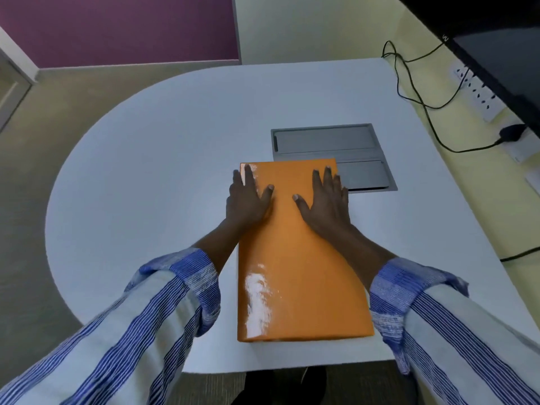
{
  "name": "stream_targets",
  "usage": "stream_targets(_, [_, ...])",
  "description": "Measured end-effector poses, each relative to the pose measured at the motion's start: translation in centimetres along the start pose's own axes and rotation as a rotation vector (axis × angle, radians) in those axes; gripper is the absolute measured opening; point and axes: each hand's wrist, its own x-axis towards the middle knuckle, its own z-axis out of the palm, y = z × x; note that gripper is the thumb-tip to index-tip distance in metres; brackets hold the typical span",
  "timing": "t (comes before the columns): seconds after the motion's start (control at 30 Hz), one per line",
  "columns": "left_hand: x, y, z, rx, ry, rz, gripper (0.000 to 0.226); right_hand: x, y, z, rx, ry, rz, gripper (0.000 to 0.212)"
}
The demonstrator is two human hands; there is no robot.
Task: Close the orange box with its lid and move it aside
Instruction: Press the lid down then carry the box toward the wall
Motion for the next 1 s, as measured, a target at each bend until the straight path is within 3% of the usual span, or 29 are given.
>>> stream_targets(0.3, [2.5, -0.7, 2.3, 0.165, -0.006, 0.055, 0.087, 2.9, -0.8, 2.0, -0.146, -0.033, 0.021, 0.089])
stream_targets(0.73, [2.8, -1.1, 3.2, 0.17, -0.018, 0.051, 0.089, 2.8, -0.4, 3.2, -0.203, -0.014, 0.04, 0.088])
stream_targets(0.9, [2.0, -1.3, 1.8, 0.021, -0.09, 0.049, 0.094, 2.7, -0.1, 1.5, -0.062, -0.072, 0.05, 0.093])
stream_targets(1.0, [-0.9, -2.4, 1.6, -0.132, -0.116, -0.007, 0.098, 0.1, 0.9, 0.7, 0.064, 0.001, 0.153, 0.093])
